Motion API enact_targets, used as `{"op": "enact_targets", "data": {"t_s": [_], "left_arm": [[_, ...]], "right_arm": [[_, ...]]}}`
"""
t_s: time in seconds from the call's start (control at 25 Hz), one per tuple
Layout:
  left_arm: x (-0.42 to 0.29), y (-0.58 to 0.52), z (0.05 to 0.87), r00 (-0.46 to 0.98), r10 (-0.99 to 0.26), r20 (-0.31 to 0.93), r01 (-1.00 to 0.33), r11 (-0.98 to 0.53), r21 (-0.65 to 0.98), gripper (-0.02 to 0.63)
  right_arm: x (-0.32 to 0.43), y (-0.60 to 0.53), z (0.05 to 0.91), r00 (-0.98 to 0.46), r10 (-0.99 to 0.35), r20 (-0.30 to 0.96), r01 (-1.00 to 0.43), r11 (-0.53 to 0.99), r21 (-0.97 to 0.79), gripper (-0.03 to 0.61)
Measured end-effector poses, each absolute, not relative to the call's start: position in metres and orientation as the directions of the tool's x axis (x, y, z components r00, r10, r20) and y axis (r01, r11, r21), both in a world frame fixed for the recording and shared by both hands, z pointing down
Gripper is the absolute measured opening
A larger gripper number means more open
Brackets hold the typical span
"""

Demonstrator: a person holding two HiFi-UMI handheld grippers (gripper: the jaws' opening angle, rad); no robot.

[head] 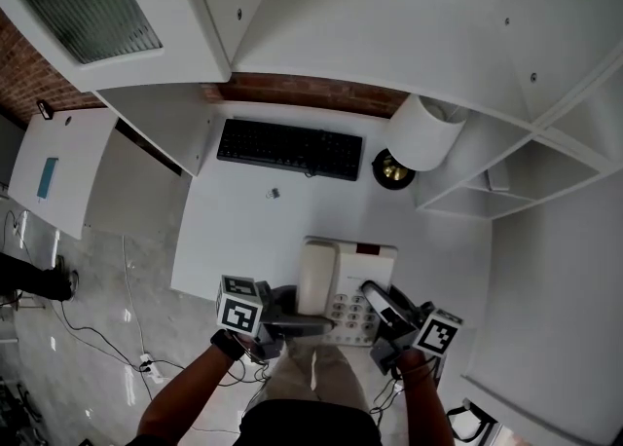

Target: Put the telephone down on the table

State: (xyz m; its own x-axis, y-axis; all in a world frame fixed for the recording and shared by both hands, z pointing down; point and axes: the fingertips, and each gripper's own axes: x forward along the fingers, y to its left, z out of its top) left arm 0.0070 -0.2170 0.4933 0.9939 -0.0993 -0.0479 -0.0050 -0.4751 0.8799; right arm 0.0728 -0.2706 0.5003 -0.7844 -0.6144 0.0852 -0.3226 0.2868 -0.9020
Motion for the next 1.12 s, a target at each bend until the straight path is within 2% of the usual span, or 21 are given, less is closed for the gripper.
{"op": "enact_targets", "data": {"t_s": [0.64, 0.88, 1.12], "left_arm": [[0.009, -0.267, 0.631, 0.995, -0.091, -0.035, 0.002, -0.341, 0.940, 0.422], [0.012, -0.271, 0.666, 0.995, -0.097, -0.008, -0.015, -0.230, 0.973, 0.422], [0.014, -0.274, 0.685, 0.995, -0.094, 0.024, -0.042, -0.191, 0.981, 0.422]], "right_arm": [[0.070, -0.320, 0.636, -0.771, -0.623, 0.128, -0.274, 0.144, -0.951, 0.227], [0.070, -0.325, 0.675, -0.775, -0.610, 0.162, -0.256, 0.068, -0.964, 0.229], [0.071, -0.325, 0.701, -0.779, -0.600, 0.183, -0.253, 0.033, -0.967, 0.232]]}}
